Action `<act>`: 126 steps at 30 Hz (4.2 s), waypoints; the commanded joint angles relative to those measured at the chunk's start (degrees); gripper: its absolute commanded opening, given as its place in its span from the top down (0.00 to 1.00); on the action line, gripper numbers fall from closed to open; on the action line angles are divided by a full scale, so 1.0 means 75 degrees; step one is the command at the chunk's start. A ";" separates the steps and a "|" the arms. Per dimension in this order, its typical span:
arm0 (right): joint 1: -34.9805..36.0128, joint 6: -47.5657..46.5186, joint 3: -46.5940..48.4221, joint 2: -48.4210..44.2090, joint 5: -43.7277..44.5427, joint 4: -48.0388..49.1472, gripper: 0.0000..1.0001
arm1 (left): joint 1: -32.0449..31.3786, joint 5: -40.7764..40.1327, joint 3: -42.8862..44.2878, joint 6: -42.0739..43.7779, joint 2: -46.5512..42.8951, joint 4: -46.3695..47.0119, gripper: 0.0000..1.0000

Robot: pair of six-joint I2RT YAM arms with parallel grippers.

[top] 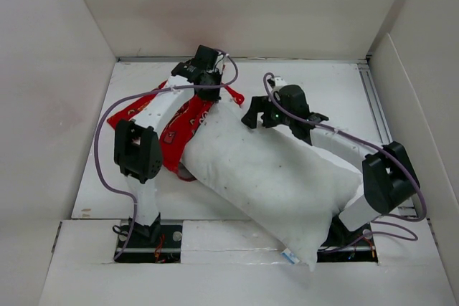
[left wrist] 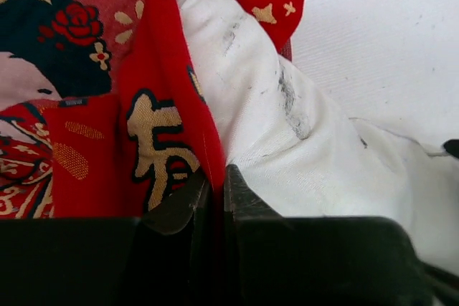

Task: Put the pillow into the pillowcase

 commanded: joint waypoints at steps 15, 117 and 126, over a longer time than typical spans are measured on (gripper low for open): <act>0.0169 0.0426 0.2862 0.2580 -0.1710 0.1516 0.01 | -0.0019 0.0480 0.0713 -0.0604 -0.1182 0.0128 1.00; 0.1220 -0.0229 0.0605 -0.2325 0.1964 -0.3662 0.00 | -0.1227 -0.1217 0.1390 -0.3782 -0.0610 0.0834 1.00; 0.1939 0.0721 0.0016 -0.0618 0.3762 -0.2890 0.00 | -0.0769 -0.0866 0.1521 -0.3453 -0.0891 0.0681 1.00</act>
